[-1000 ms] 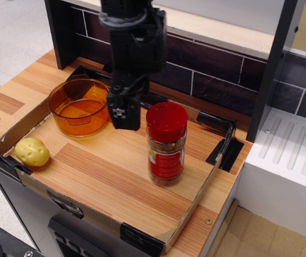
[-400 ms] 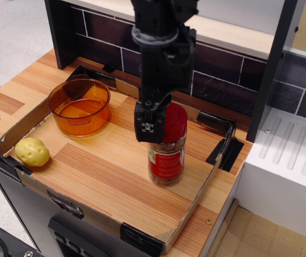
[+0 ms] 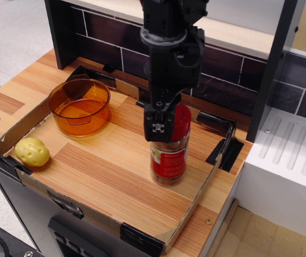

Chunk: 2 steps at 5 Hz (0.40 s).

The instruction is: Topple basil bottle

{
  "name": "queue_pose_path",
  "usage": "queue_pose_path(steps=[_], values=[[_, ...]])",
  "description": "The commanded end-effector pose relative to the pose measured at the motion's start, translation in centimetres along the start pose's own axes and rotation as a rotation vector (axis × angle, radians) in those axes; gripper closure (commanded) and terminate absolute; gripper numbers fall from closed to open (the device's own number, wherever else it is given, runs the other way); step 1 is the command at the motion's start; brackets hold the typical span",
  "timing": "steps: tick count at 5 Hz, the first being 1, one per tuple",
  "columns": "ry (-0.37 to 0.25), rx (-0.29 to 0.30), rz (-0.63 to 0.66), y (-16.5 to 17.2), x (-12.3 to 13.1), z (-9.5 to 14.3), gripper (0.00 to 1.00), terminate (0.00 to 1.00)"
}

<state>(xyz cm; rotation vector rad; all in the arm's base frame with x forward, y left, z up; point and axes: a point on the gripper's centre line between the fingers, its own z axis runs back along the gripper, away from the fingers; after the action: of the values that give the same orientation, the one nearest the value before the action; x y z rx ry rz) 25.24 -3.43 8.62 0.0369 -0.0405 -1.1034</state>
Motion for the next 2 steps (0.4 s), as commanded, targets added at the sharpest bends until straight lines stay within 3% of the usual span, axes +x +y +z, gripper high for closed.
queue_pose_path(steps=[1,2], values=[[-0.041,0.054,0.102,0.8,0.33,0.46,1.0,0.0],[-0.128,0.124,0.201,1.08,0.46,0.81,1.0,0.0]])
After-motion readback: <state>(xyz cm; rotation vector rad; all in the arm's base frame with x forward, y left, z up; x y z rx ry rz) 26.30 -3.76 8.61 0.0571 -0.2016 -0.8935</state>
